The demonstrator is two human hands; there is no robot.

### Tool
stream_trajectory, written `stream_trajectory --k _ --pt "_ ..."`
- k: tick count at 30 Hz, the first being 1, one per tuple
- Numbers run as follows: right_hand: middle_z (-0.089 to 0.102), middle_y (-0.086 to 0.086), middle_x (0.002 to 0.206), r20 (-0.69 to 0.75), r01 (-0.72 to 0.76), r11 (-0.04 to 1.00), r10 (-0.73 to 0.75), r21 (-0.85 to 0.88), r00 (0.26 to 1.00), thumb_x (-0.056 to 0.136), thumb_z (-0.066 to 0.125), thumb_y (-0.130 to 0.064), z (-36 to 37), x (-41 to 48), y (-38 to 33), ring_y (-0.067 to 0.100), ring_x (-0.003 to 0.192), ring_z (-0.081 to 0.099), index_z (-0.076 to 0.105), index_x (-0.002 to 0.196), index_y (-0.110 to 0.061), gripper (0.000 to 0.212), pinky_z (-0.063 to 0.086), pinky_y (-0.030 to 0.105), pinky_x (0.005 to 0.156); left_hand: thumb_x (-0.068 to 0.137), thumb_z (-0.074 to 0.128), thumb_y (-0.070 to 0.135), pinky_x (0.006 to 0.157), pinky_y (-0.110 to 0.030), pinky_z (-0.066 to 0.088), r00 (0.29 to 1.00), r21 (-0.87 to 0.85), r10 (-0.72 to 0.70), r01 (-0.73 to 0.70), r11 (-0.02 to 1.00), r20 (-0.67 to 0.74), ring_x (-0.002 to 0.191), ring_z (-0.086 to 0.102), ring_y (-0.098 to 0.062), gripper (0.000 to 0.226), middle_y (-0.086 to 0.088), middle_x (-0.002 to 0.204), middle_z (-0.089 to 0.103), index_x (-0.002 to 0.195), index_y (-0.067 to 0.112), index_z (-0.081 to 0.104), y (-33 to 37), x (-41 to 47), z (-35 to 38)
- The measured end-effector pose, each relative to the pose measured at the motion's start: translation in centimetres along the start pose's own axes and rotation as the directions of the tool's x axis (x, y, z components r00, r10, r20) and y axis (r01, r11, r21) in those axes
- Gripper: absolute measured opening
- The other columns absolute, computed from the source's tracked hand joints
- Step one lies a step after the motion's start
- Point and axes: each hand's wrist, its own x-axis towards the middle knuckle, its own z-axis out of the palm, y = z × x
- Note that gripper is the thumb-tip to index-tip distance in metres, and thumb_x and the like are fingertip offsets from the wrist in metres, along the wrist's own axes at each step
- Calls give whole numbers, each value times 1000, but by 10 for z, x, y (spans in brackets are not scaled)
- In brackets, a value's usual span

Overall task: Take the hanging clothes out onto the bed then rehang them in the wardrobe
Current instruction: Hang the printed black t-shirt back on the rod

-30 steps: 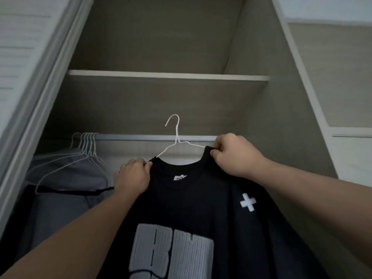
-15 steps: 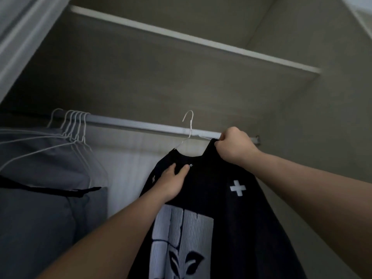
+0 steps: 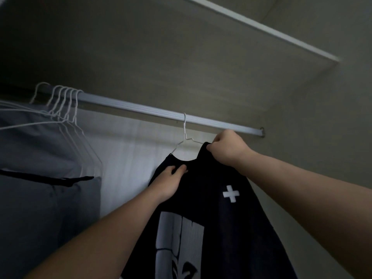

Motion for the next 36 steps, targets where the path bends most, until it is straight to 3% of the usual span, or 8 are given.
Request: stream_trajectory --k 7,10,13,16,18,21,26,36 --pt "59 13 76 141 19 995 -32 95 990 88 57 -15 -3 -2 3 25 67 54 65 85 1 19 41 27 60 100 40 55 103 -36 46 1000 -11 -8 8 1000 -15 108 63 -17 45 1 117 68 118 21 63 9 -9 0" --pt "66 14 84 199 56 993 -76 105 977 90 57 -16 -7 -3 10 27 75 61 68 94 2 22 48 30 66 98 39 59 94 -33 47 1000 27 -22 22 999 -16 110 63 -19 55 0 122 66 129 19 60 13 -12 -3" --pt "68 15 98 156 147 988 -138 -48 978 91 55 -18 -8 -3 21 31 91 64 69 100 -6 21 50 32 76 96 41 63 111 -40 39 998 86 -24 29 996 -58 127 53 -20 64 -1 140 56 144 22 49 12 -7 -11" --pt "64 10 105 62 259 945 -251 -198 966 92 53 -25 -5 -7 37 33 96 61 61 111 -20 22 51 37 79 94 46 62 117 -44 31 990 80 -43 54 995 -134 140 41 -23 73 -1 155 40 154 23 32 4 2 -16" --pt "62 9 106 -9 327 883 -350 -338 937 93 49 -27 -3 -10 50 36 96 60 53 118 -29 25 47 39 73 91 47 64 118 -47 29 988 70 -34 45 997 -152 143 36 -26 77 -1 159 34 156 28 26 -2 8 -15" --pt "64 9 98 -30 387 787 -456 -480 889 92 49 -21 -7 -7 65 37 84 62 55 112 -30 23 43 36 63 90 49 64 120 -48 24 986 23 -16 20 1000 -163 147 28 -24 82 2 163 24 158 33 13 -7 16 -2" --pt "61 9 100 3 314 765 -377 -563 926 88 50 -20 -31 2 85 37 88 61 59 105 -28 22 38 34 65 92 44 66 121 -50 19 986 22 43 -40 999 -160 151 17 -24 75 8 165 15 156 37 18 0 33 40" --pt "42 3 77 19 202 584 -303 -786 953 89 52 -20 -91 -2 129 37 85 61 62 110 -25 23 39 33 64 92 44 66 111 -30 25 994 -186 105 -100 977 16 146 30 -17 67 10 160 30 153 39 30 36 64 151"
